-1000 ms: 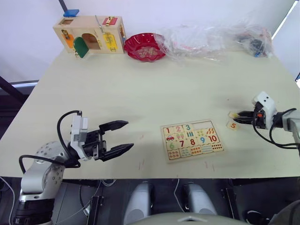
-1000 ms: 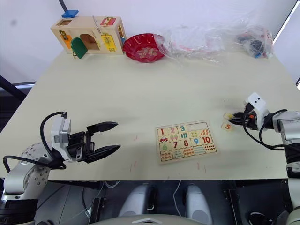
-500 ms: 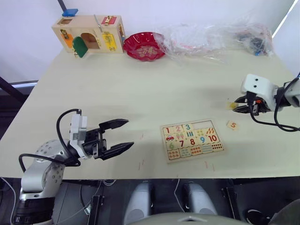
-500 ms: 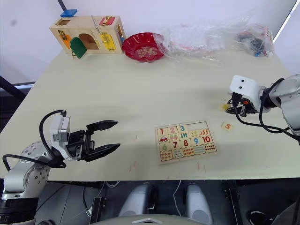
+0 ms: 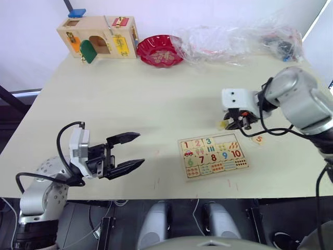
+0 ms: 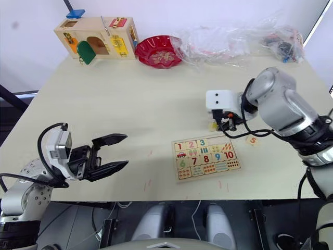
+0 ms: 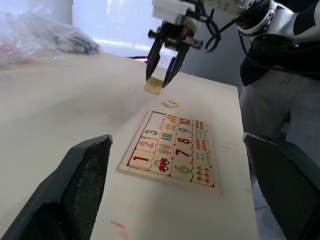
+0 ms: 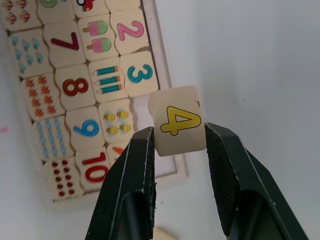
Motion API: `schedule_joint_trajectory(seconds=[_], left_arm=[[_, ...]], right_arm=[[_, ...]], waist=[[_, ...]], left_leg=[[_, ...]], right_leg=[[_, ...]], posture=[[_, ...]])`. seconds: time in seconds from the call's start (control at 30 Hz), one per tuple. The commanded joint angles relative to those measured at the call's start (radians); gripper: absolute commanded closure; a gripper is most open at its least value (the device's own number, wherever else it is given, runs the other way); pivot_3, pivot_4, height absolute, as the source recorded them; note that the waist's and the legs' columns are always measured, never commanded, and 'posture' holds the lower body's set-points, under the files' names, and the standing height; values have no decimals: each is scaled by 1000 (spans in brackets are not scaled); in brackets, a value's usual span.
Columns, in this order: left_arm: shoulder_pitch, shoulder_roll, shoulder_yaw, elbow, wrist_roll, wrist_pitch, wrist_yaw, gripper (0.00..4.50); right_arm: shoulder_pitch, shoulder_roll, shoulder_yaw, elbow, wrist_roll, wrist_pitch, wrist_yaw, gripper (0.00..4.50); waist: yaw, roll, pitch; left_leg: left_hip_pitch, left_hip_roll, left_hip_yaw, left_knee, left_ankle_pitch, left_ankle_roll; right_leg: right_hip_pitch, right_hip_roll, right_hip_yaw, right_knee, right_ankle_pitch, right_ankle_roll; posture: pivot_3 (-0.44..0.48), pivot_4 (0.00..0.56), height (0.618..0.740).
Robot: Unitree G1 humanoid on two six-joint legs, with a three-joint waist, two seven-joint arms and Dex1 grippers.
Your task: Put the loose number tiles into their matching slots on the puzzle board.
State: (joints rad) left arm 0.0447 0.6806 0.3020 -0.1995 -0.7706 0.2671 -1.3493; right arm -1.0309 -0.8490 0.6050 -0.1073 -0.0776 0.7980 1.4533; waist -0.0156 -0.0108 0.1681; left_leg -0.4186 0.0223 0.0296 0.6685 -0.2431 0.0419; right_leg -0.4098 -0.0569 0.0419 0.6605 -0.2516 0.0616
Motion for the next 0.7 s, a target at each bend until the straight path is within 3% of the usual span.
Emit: schedule_joint_trajectory(seconds=[0.03, 0.3, 0.7], left_arm=[[10, 1, 30, 13, -8, -35, -25, 0], [15, 4, 24, 20, 1, -50, -27, 0], [23, 3, 18, 12, 8, -51, -16, 0]], right_arm=[[-11, 26, 30, 22, -29, -8, -4, 3598], [-1, 79, 91, 61, -59, -15, 1, 3598], [50, 62, 105, 73, -86, -15, 8, 3598]], waist=[[0, 0, 0], [-2, 0, 0], [-1, 0, 0]], left_leg=[[0, 0, 0, 0, 0, 0], [0, 0, 0, 0, 0, 0], [0, -1, -1, 0, 0, 0]], right_leg=[[0, 0, 0, 0, 0, 0], [0, -6, -3, 0, 0, 0], [0, -6, -5, 0, 0, 0]], posture=[[0, 150, 740], [0, 150, 740], [0, 150, 740]])
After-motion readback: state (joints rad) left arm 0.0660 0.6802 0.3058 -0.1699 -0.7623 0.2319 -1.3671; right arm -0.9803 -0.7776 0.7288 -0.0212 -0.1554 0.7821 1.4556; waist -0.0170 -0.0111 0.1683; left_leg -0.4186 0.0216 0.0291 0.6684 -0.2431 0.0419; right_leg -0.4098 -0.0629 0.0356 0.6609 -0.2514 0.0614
